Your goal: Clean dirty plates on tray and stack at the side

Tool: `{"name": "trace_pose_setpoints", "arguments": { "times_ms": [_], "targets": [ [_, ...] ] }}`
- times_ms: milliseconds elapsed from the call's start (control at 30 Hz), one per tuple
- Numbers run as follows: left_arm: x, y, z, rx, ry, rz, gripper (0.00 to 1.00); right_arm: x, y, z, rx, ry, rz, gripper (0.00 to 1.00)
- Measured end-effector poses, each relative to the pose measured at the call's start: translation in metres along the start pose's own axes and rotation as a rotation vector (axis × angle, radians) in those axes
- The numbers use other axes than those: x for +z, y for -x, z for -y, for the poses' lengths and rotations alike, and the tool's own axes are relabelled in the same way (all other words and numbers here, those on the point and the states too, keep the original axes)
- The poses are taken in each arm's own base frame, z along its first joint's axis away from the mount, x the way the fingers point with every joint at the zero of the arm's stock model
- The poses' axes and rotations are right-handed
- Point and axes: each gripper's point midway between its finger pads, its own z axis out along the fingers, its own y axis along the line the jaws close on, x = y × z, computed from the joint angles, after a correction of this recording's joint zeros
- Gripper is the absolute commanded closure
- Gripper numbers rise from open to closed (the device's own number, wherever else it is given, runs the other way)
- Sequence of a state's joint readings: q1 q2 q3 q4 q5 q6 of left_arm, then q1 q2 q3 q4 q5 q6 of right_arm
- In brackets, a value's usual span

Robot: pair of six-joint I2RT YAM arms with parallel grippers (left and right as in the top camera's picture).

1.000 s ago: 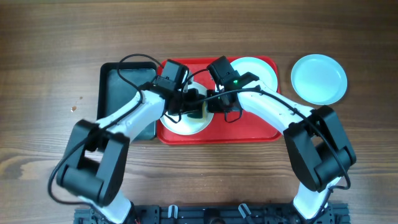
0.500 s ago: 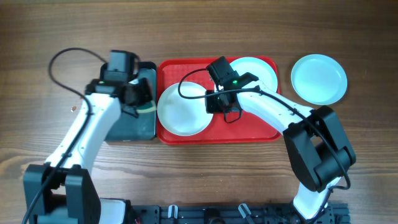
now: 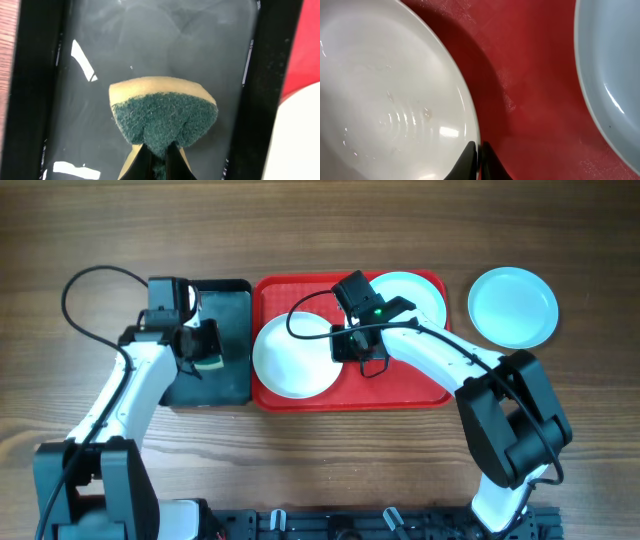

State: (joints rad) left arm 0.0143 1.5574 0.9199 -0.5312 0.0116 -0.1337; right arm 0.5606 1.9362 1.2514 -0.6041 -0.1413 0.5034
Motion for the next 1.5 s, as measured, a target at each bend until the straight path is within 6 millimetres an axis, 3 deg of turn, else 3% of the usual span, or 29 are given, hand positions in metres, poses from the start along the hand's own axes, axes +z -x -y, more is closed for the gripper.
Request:
{"name": "trace_pose_setpoints", "arguments": {
  "times_ms": [100, 133, 167, 267, 367, 433, 533, 600, 667, 700, 800, 967, 1067, 1267, 1367, 1500],
  "targets": [
    [0.007, -0.012, -0.003, 0.002, 0.005, -0.021, 0.94, 0.0, 0.0, 0.0, 0.0, 0.0, 0.0, 0.94],
    [0.007, -0.013, -0.003, 0.002, 0.005, -0.023, 0.9, 0.0, 0.0, 0.0, 0.0, 0.0, 0.0, 0.94],
    [0.007, -0.013, -0.003, 0.002, 0.005, -0.023, 0.76, 0.0, 0.0, 0.0, 0.0, 0.0, 0.0, 0.91],
    [0.007, -0.012, -0.003, 0.008, 0.004, -0.018, 0.61, 0.0, 0.0, 0.0, -0.003, 0.001, 0.0, 0.86],
    [0.007, -0.011, -0.002, 0.017, 0.003, -0.014, 0.47, 0.0, 0.0, 0.0, -0.004, 0.001, 0.0, 0.85],
    [0.003, -0.004, -0.001, 0.017, -0.002, 0.015, 0.45, 0.0, 0.0, 0.0, -0.004, 0.001, 0.001, 0.84],
    [-0.018, 0.016, -0.002, 0.003, -0.012, 0.099, 0.4, 0.0, 0.001, 0.001, -0.004, -0.007, 0.007, 0.84],
    [-0.047, 0.047, -0.007, -0.049, -0.024, 0.225, 0.36, 0.0, 0.002, 0.002, -0.004, -0.01, 0.008, 0.84],
    [-0.092, 0.086, -0.026, -0.152, -0.032, 0.416, 0.05, 0.0, 0.002, 0.001, -0.004, -0.009, 0.009, 0.84],
    [-0.098, 0.089, -0.032, -0.172, -0.024, 0.438, 0.0, 0.0, 0.002, 0.002, -0.004, -0.01, 0.01, 0.84],
    [-0.105, 0.092, -0.057, -0.272, 0.004, 0.462, 0.0, 0.0, 0.003, 0.001, -0.005, -0.009, 0.016, 0.85],
    [-0.096, 0.072, -0.059, -0.295, 0.017, 0.375, 0.0, 0.006, 0.003, 0.003, 0.005, 0.0, 0.033, 0.87],
    [-0.096, 0.071, -0.059, -0.295, 0.017, 0.373, 0.0, 0.01, 0.005, 0.002, 0.002, 0.011, 0.055, 0.96],
    [-0.096, 0.071, -0.059, -0.295, 0.017, 0.373, 0.0, 0.01, 0.001, 0.005, 0.01, 0.009, 0.047, 0.96],
    [-0.096, 0.071, -0.059, -0.295, 0.017, 0.371, 0.0, -0.008, 0.0, 0.008, 0.01, -0.008, 0.032, 0.96],
    [-0.096, 0.071, -0.059, -0.296, 0.017, 0.37, 0.0, -0.057, 0.028, -0.002, -0.009, 0.034, 0.161, 0.96]
  ]
}}
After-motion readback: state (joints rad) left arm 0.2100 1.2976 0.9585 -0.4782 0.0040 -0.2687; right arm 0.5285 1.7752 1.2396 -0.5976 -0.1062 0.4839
